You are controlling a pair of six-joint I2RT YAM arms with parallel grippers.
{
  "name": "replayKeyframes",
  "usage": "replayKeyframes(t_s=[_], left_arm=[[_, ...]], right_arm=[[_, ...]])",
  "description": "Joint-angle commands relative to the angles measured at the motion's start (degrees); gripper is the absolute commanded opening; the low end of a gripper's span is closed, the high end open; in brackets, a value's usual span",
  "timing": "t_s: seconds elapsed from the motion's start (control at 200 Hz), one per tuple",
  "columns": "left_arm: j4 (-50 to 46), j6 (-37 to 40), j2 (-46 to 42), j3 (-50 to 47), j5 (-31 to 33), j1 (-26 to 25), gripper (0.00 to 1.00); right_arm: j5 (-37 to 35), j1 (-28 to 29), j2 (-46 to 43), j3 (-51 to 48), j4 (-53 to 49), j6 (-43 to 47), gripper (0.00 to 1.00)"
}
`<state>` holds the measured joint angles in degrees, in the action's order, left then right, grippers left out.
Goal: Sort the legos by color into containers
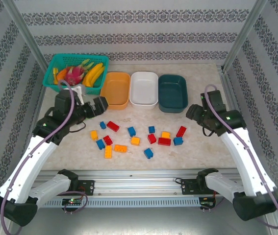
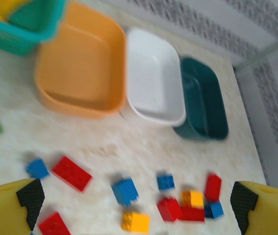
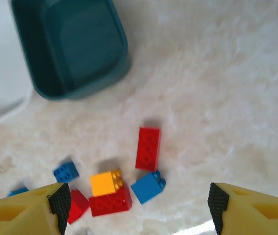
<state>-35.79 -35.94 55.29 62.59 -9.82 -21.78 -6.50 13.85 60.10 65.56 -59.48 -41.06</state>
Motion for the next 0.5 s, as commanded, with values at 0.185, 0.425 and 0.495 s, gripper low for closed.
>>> replayKeyframes(t_s=[0.185,0.425,0.495], left_arm=[[9.1,-4.6,4.6,-6.1,-1.1,-16.0,1.0],[12.9,-4.3,9.8,-5.0,-1.5,-20.2,1.0],[13.7,-4.7,10.2,-5.2,-1.7,-20.4,1.0]], right_arm=[[6.8,1.5,9.7,-11.3,10.5,-3.2,0.72],[9.2,-0.5,22.1,-12.6,18.0,-1.6,0.71],[9.3,-1.0,24.8,-12.1,19.1,-1.4,0.71]])
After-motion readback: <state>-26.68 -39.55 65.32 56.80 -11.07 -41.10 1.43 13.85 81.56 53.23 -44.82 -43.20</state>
